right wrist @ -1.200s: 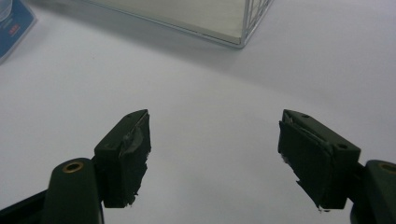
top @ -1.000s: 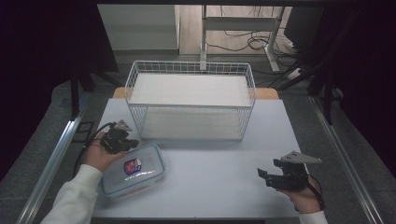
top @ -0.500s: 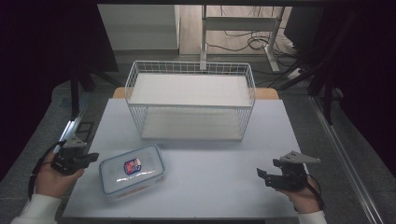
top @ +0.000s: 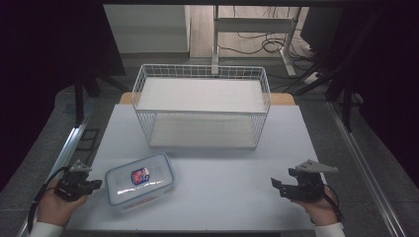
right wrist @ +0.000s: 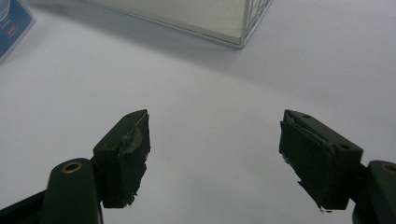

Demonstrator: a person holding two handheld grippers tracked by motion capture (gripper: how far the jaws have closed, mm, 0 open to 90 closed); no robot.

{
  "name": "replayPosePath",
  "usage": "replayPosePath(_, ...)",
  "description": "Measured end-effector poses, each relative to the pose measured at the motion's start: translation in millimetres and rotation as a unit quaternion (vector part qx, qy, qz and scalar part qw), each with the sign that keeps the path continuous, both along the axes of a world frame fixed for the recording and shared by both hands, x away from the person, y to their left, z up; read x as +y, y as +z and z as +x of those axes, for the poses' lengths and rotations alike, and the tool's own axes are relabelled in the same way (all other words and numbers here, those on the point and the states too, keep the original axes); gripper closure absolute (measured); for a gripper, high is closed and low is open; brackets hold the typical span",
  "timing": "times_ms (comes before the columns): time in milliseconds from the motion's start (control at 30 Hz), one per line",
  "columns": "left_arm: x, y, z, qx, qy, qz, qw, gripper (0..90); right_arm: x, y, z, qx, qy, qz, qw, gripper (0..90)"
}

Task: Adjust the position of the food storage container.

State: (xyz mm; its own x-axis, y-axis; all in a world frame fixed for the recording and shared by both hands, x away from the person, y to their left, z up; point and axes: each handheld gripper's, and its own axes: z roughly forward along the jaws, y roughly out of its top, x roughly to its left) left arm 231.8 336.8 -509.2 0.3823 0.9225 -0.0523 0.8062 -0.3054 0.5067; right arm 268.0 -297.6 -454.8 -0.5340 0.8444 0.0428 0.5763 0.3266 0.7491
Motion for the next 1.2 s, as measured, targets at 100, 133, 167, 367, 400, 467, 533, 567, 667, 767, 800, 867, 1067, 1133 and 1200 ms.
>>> replayPosePath(100, -6.1, -1.3, 3.8, 0.002, -0.004, -0.004, 1.0000, 90.0, -0.5, -0.3, 0.2, 0.000, -0.001, 0.000, 1.0000, 24.5)
replayPosePath(133, -6.1, -1.3, 3.8, 0.002, -0.004, -0.004, 1.0000, 90.0, -0.5, -0.3, 0.2, 0.000, -0.001, 0.000, 1.0000, 24.5)
replayPosePath(167, -11.4, -1.2, 7.1, 0.003, -0.010, -0.008, 0.9999, 90.0, -0.4, -0.2, 0.0, -0.001, 0.000, -0.001, 1.0000, 24.6)
replayPosePath(367, -22.4, -1.1, 14.9, 0.001, -0.011, -0.002, 0.9999, 90.0, -0.4, -0.2, 0.3, 0.000, -0.001, -0.001, 1.0000, 24.6)
replayPosePath(400, -24.7, -0.9, 16.3, 0.001, -0.014, 0.000, 0.9999, 90.0, -0.5, -0.5, 0.5, 0.000, -0.001, -0.001, 1.0000, 24.5)
replayPosePath(467, -27.5, -1.0, 17.8, -0.001, -0.015, -0.001, 0.9999, 90.0, -0.4, -0.8, 0.7, 0.001, -0.001, -0.001, 1.0000, 24.6)
replayPosePath(533, -35.8, -0.3, 23.4, 0.001, -0.025, 0.001, 0.9997, 90.0, 0.7, -0.8, 0.4, 0.002, 0.000, -0.002, 1.0000, 24.5)
replayPosePath(567, -35.8, -0.3, 23.4, 0.001, -0.025, 0.001, 0.9997, 90.0, 0.7, -0.8, 0.4, 0.002, 0.000, -0.002, 1.0000, 24.5)
replayPosePath(667, -48.2, 0.7, 28.9, 0.001, -0.038, -0.006, 0.9993, 90.0, 0.9, -0.2, 0.3, 0.002, 0.001, -0.003, 1.0000, 24.5)
replayPosePath(767, -61.8, 1.6, 33.0, 0.000, -0.052, -0.015, 0.9985, 90.0, 0.2, -0.7, 0.7, 0.003, 0.000, -0.003, 1.0000, 24.5)
replayPosePath(800, -66.6, 1.8, 34.6, -0.001, -0.055, -0.018, 0.9983, 90.0, 0.2, -1.0, 0.8, 0.005, -0.001, -0.003, 1.0000, 24.5)
replayPosePath(867, -71.9, 1.5, 36.4, 0.000, -0.059, -0.022, 0.9980, 90.0, 0.4, -1.5, 1.0, 0.005, -0.001, -0.003, 1.0000, 24.5)
replayPosePath(1067, -100.5, 1.2, 45.2, 0.001, -0.085, -0.025, 0.9961, 89.9, 0.8, -1.5, 1.0, 0.007, 0.001, -0.004, 1.0000, 24.5)
replayPosePath(1133, -107.3, 0.7, 47.4, 0.002, -0.089, -0.028, 0.9956, 89.9, 0.4, -1.7, 1.1, 0.007, 0.001, -0.005, 1.0000, 24.5)
replayPosePath(1200, -112.7, 0.3, 49.6, 0.003, -0.091, -0.033, 0.9953, 90.0, 0.2, -2.0, 1.3, 0.007, 0.002, -0.005, 1.0000, 24.5)
